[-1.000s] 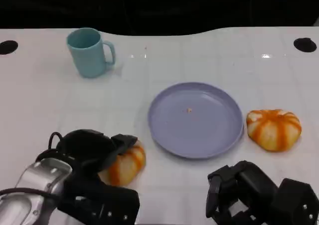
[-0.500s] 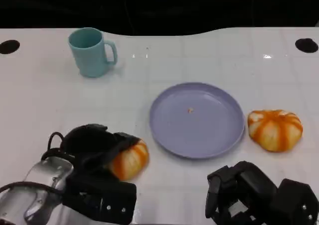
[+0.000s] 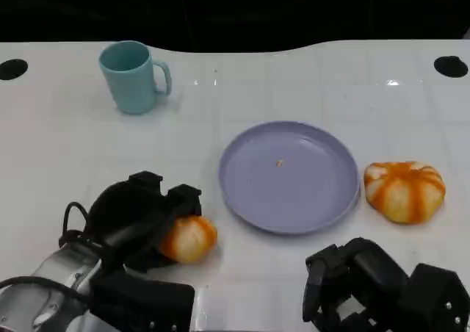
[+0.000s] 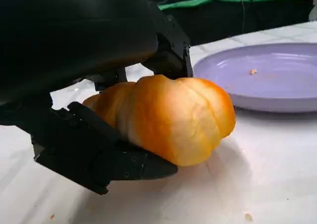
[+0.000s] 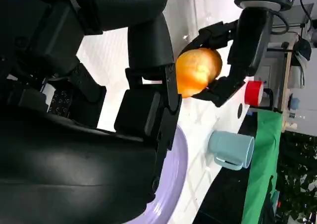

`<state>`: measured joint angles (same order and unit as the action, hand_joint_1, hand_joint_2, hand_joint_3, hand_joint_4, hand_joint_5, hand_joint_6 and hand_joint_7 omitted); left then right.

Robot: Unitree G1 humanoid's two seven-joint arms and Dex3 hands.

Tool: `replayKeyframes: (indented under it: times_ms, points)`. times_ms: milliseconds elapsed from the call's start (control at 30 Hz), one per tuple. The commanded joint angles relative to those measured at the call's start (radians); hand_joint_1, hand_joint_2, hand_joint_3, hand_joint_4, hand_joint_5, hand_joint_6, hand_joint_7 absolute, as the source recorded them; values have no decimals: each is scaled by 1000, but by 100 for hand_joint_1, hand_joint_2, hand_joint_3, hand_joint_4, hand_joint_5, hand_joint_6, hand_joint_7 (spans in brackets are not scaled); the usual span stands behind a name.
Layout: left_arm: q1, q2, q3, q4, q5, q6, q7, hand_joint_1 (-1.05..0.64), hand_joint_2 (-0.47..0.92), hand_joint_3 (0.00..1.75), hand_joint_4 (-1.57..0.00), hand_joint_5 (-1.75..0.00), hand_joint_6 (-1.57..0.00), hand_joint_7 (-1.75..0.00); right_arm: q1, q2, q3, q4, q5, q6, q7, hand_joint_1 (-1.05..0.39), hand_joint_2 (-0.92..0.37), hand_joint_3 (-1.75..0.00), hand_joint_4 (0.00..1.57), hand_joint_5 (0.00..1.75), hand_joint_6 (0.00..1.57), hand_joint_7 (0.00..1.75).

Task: Grasp the bread from the table and place it into the plate.

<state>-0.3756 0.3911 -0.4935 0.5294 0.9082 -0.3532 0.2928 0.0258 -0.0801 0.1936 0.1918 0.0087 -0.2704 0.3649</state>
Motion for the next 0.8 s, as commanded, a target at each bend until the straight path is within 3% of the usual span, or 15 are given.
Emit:
replayKeyframes:
  times_ms: [33, 267, 500, 800]
  points:
    - [-1, 29, -3, 16, 9, -47, 100, -27, 71, 81, -76, -175, -61, -169, 10, -9, -8, -3, 11, -6, 5, -105, -14, -135, 154, 130, 157, 106]
    - [20, 46, 21, -26, -2, -72, 181, -26, 71, 84, -76, -175, -59, -175, 5, -9, -8, -2, 4, -2, 0, -105, -14, -134, 155, 130, 157, 107]
    - [47, 62, 70, -135, -18, -87, 221, -19, 61, 99, -81, -175, -62, -175, 2, -8, -7, 0, 0, -3, -3, -105, -13, -135, 155, 129, 157, 108]
    - [35, 38, 110, -279, -38, -62, 142, -20, 56, 105, -82, -175, -62, -175, 7, -12, -4, -10, -10, 3, -8, -105, -12, -137, 155, 129, 157, 109]
